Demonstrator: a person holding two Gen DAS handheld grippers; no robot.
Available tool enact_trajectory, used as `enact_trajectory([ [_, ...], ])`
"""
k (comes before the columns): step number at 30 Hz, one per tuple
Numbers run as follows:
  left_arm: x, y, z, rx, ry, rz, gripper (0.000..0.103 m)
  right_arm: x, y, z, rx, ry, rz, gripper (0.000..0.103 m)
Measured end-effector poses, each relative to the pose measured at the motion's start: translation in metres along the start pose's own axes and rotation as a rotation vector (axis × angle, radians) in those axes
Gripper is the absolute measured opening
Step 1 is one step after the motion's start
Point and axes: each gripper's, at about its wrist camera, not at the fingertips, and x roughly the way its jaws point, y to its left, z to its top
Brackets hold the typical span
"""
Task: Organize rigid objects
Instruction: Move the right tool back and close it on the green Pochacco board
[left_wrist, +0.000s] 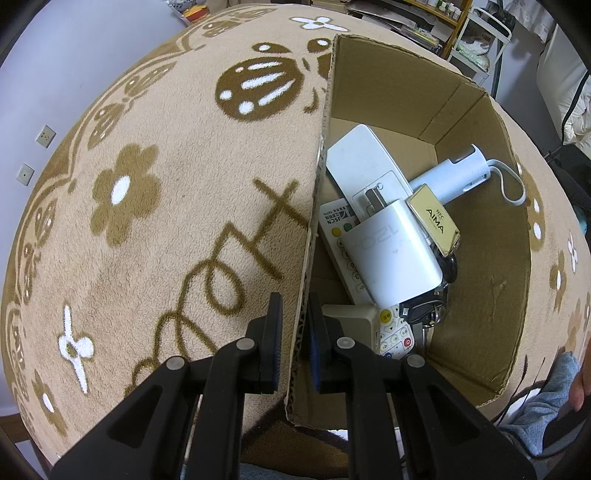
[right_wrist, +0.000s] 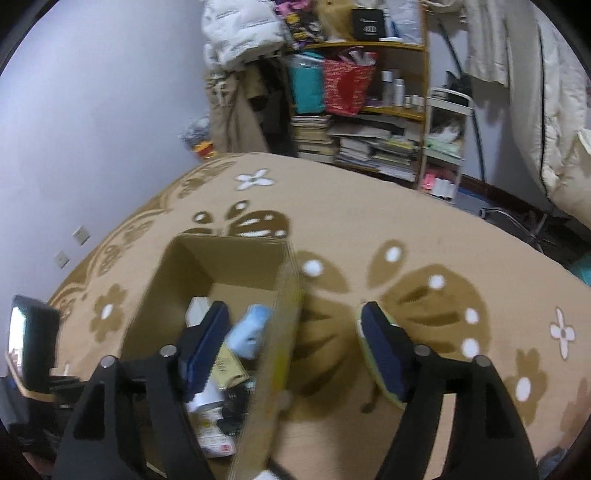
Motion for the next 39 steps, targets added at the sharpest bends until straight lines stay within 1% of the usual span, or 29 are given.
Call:
enact_trajectory([
  [2,0.0,0.0,0.0,0.001,0.0,0.001,0.013,0.005,-0.012,0.0,0.017,-0.003,-0.021,0.097],
  [5,0.0,0.0,0.0,0.0,0.0,0.0,0.013,0.017,-0.03,-0.003,0.037,0.015,-0.054,0.098],
  [12,0.0,0.0,0.0,0.002,0.0,0.003,0.013,0.044,-0.06,-0.016,0.086,0.058,-0.089,0.098],
  [19,0.0,-0.001,0.0,0.004,0.0,0.005,0.013,0.078,-0.076,-0.033,0.067,0.124,-0.107,0.098],
  [25,0.0,-0.001,0.0,0.005,0.001,0.007,0.013,0.102,-0.08,-0.039,0.045,0.183,-0.078,0.098],
  [28,0.0,-0.001,0.0,0.005,0.001,0.009,0.013,0.123,-0.084,-0.043,0.067,0.26,-0.075,0.083],
  [29,0.0,-0.001,0.0,0.006,0.001,0.009,0.013,0.127,-0.084,-0.045,0.063,0.27,-0.082,0.083],
  [33,0.0,-0.001,0.001,0.006,0.002,0.01,0.013,0.126,-0.077,-0.049,0.029,0.258,-0.117,0.082],
  [34,0.001,-0.001,0.001,0.006,0.002,0.01,0.013,0.125,-0.075,-0.05,0.018,0.258,-0.126,0.078],
  [37,0.001,-0.001,0.001,0.006,0.003,0.01,0.013,0.118,-0.069,-0.052,0.003,0.244,-0.138,0.064],
  [39,0.0,-0.001,0.001,0.005,0.002,0.009,0.013,0.115,-0.072,-0.053,0.012,0.243,-0.131,0.062],
])
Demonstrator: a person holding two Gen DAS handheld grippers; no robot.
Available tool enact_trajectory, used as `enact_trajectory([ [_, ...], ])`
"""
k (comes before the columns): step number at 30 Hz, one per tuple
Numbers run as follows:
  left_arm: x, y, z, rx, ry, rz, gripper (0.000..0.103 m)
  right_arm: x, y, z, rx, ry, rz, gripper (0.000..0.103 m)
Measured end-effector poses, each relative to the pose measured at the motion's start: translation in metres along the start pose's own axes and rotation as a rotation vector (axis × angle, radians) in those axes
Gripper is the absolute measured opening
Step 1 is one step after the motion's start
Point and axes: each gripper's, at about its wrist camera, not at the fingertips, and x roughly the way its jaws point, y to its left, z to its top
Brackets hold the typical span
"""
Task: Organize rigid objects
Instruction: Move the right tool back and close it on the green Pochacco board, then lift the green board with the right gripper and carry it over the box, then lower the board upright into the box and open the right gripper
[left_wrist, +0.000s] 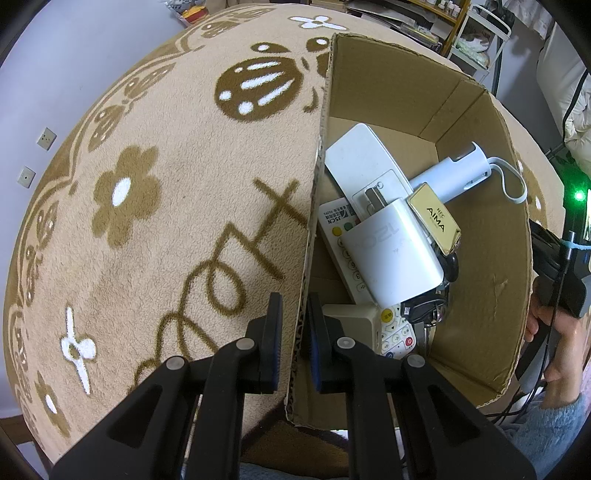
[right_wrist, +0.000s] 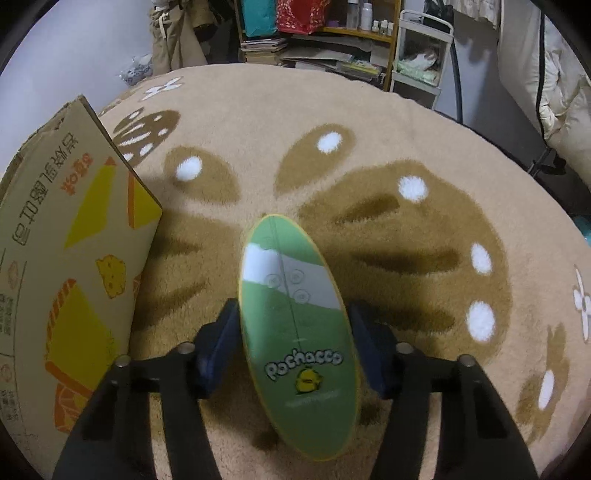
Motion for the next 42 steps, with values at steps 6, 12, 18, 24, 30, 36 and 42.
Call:
enact_trajectory([
  [6,0.0,-0.001,0.0,0.0,0.0,0.0,0.013,-0.018,0.002,0.0,-0.001,-0.039,0.027,0.062],
  [12,0.0,0.0,0.0,0.001,0.0,0.001,0.013,-0.054,0.013,0.01,-0.004,-0.121,0.066,0.062],
  [18,0.0,-0.001,0.0,0.0,0.0,0.0,0.013,-0.1,0.037,0.023,-0.051,-0.226,0.11,0.062],
  [24,0.0,-0.001,0.0,0.0,0.0,0.0,0.013,-0.129,0.07,0.032,-0.107,-0.274,0.181,0.062],
  [30,0.0,-0.002,-0.001,-0.001,-0.001,0.0,0.013,-0.125,0.103,0.033,-0.148,-0.248,0.232,0.062],
  [36,0.0,-0.002,-0.002,-0.002,-0.001,-0.002,0.013,-0.117,0.126,0.023,-0.174,-0.206,0.267,0.062],
  [42,0.0,-0.002,-0.002,-0.002,0.0,-0.001,0.013,-0.109,0.135,0.011,-0.212,-0.168,0.238,0.062],
])
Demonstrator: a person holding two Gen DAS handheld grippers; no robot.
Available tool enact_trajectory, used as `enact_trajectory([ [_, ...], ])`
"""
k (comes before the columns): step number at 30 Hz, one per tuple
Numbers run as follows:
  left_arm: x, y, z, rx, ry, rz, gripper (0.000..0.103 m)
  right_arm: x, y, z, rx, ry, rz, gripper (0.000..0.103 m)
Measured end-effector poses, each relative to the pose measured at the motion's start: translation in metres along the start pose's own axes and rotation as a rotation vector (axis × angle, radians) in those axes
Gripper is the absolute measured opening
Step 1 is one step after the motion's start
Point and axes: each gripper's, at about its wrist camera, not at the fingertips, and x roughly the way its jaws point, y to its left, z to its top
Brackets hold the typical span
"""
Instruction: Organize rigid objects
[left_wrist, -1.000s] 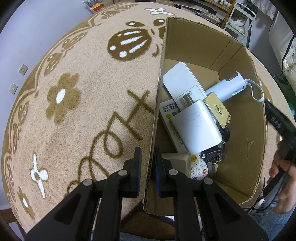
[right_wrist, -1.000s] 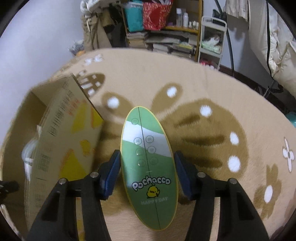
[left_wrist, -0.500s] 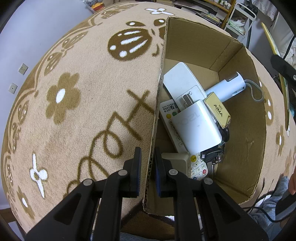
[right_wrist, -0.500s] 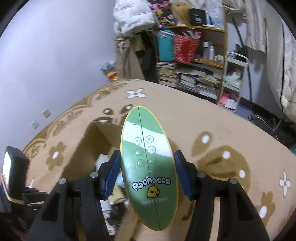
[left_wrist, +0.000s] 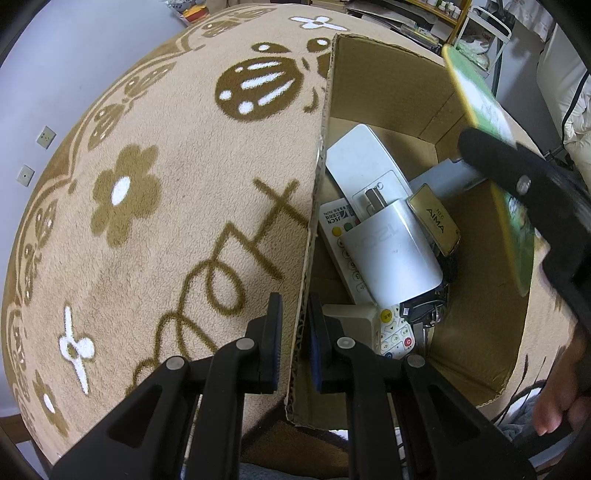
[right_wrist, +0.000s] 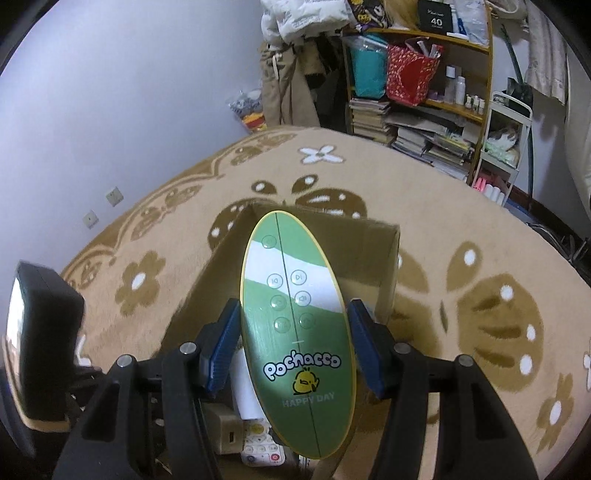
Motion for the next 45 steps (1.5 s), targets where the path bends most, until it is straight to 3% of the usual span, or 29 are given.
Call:
enact_trajectory([
  [20,-0.016,-0.002,-0.003,-0.004,-0.048,0.008,0.013,-0.018,0.0,-0.01,0.022,0.005,-0.008,0.063],
  [23,-0.026,-0.001,-0.004,-0.004,-0.077,0.007,0.013,-0.031,-0.002,-0.009,0.03,-0.009,-0.025,0.076],
  [31,-0.066,0.001,-0.012,0.001,-0.205,0.028,0.022,-0.069,-0.013,-0.014,0.066,-0.052,-0.073,0.09],
  [37,-0.096,-0.007,-0.034,0.047,-0.296,0.059,0.041,-0.1,-0.021,-0.027,0.102,-0.092,-0.132,0.102],
  [45,-0.126,-0.022,-0.068,0.12,-0.397,0.089,0.073,-0.139,-0.027,-0.045,0.116,-0.127,-0.18,0.103],
])
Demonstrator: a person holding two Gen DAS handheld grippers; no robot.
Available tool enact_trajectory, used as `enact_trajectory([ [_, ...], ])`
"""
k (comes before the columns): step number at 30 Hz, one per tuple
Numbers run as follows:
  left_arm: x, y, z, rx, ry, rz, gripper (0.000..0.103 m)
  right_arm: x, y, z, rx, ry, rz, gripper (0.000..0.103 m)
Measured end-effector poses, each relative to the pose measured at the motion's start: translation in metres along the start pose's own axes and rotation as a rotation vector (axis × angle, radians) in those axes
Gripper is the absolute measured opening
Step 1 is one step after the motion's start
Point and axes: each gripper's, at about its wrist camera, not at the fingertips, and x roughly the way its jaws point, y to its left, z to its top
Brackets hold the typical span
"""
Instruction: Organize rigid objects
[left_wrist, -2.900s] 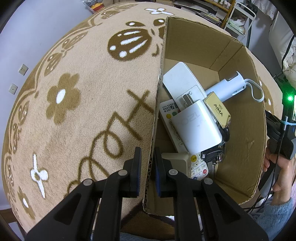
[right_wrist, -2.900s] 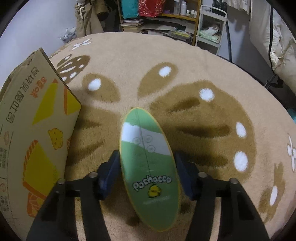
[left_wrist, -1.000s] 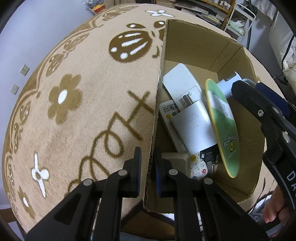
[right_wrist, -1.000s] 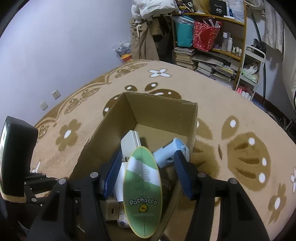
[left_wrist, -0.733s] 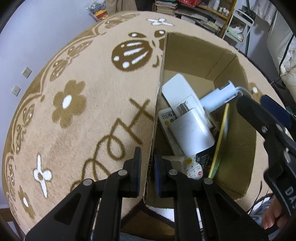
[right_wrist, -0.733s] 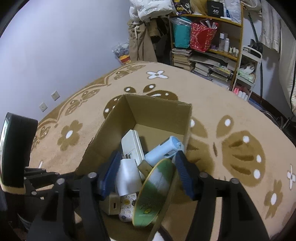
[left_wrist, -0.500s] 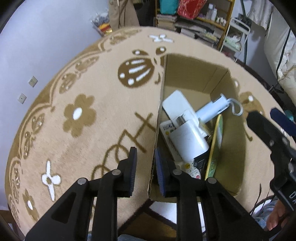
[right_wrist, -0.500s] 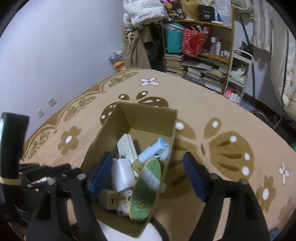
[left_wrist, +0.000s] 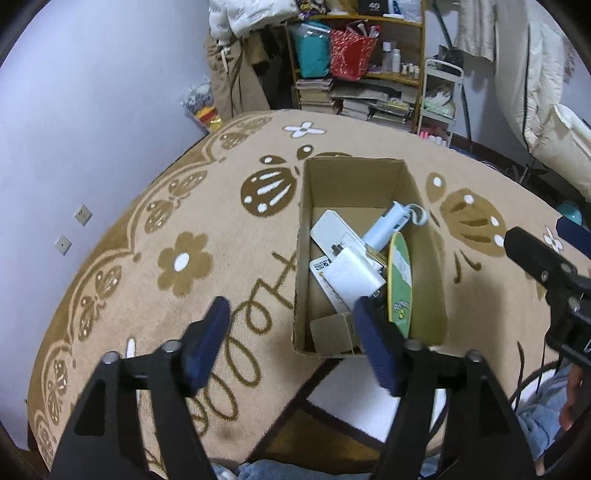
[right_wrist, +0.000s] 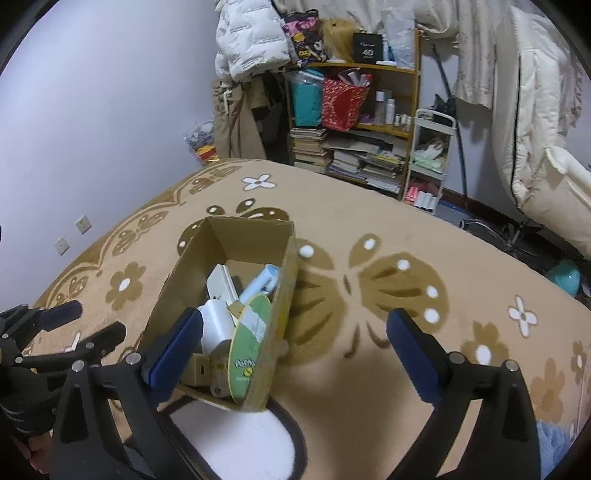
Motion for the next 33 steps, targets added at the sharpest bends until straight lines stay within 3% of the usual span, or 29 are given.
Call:
enact_trajectory([
  [7,-0.024,-0.005,-0.006,-0.003,-0.062,-0.014,0.088,-0.03,-0.013,-0.014,0.03,-0.045,-0.016,0.103],
  [15,-0.052,-0.007,-0.011,-0.009,-0.182,0.033,0.101,-0.064,-0.02,-0.031,0.027,-0.118,-0.025,0.103],
  [25,-0.088,-0.025,-0.033,0.013,-0.306,0.053,0.102,-0.095,-0.035,-0.063,0.065,-0.214,-0.022,0.103],
  [33,-0.097,-0.03,-0.057,0.015,-0.306,0.074,0.102,-0.102,-0.049,-0.075,0.129,-0.254,-0.029,0.103],
])
